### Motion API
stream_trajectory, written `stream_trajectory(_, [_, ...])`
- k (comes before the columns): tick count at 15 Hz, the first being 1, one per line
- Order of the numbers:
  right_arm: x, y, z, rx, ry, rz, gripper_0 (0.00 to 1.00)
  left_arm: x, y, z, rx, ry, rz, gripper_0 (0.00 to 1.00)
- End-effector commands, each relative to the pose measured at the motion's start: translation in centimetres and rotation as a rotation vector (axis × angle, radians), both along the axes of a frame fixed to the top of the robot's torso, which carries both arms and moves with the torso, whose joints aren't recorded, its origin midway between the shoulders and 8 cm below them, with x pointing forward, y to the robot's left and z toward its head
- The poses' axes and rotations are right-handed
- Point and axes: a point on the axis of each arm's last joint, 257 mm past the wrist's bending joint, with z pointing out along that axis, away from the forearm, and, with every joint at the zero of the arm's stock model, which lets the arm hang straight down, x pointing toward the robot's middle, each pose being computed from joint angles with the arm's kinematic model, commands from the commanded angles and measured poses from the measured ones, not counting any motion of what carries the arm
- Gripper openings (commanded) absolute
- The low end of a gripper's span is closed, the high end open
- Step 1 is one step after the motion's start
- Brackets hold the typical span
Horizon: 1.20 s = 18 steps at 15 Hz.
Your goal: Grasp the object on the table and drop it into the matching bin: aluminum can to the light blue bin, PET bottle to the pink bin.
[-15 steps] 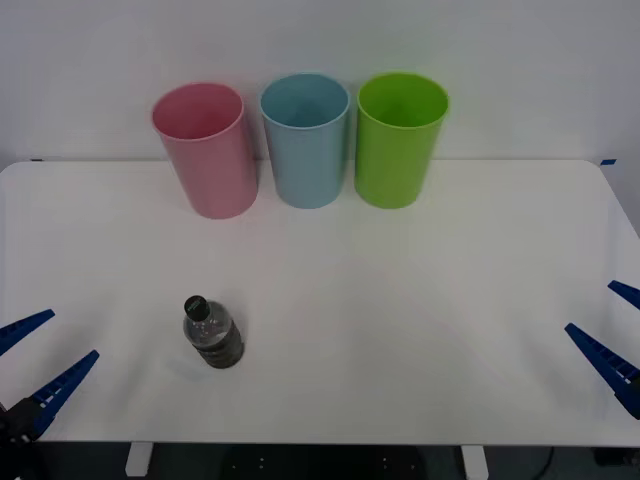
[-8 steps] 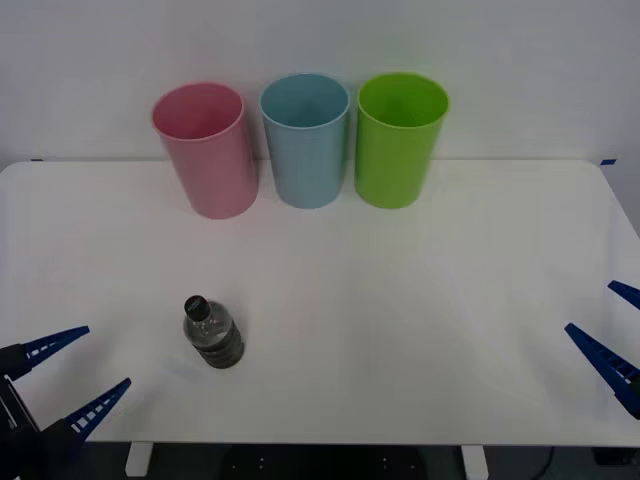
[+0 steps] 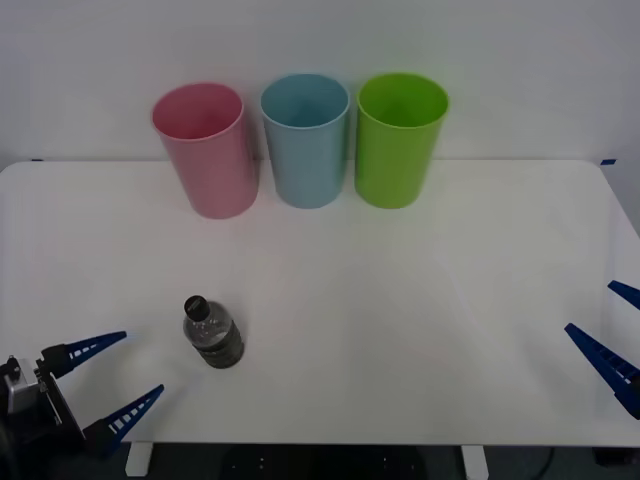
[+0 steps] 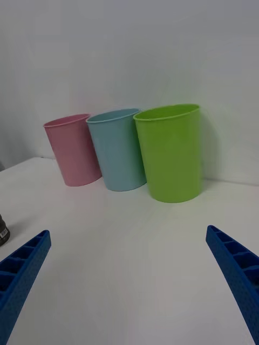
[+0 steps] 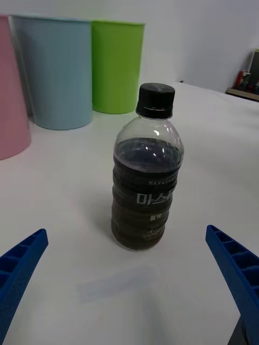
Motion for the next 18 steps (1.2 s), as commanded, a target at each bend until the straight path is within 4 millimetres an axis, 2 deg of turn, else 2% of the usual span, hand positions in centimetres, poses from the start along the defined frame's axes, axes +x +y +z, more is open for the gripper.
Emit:
stream_trajectory(1, [0.0,0.0,0.0,0.0,0.0,0.0,1.0,0.8,-0.9,-0.8,-0.035,0.019,-0.009,1.0])
stream_trajectory(9, [0.0,0.0,0.0,0.0,0.0,0.0,1.0,3.1,-5.3,-1.5,-0.095,0.01,-0.025,1.0])
stream_trajectory(18, [0.0,0.0,0.0,0.0,0.0,0.0,1.0,5.7,-7.8,-2.1,-0.097,-0.002,-0.04,1.0])
